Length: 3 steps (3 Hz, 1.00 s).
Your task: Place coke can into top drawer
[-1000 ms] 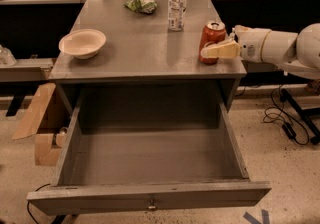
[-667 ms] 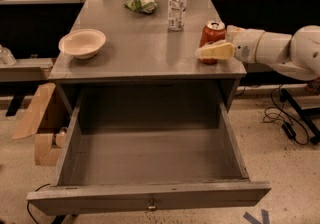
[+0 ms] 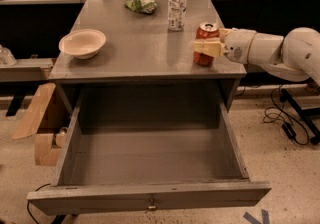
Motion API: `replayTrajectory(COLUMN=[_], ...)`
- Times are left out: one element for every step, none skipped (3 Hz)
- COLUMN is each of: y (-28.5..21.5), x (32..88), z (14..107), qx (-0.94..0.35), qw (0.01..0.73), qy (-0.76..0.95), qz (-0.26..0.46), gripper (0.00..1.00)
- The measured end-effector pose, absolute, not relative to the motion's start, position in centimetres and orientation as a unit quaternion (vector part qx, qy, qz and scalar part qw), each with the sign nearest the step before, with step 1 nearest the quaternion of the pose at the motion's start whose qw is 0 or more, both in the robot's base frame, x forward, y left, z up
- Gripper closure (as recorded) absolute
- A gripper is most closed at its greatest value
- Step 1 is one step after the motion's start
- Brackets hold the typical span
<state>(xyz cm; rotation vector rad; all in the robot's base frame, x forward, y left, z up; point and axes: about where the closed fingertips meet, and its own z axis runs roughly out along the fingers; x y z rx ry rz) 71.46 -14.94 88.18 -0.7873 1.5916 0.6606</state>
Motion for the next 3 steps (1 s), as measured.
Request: replayTrajectory(y=[-14.63,-14.30,-14.05], x=[71.50,71.52,71.54], z=[88.15,88.13,88.11], qx=[-0.339,-0.340,-0.341], qw=[0.583,0.582,0.582], qy=[0.682,0.681,0.680], qz=[0.285,0.286,0.288], gripper=[0.64,0.88,1.00])
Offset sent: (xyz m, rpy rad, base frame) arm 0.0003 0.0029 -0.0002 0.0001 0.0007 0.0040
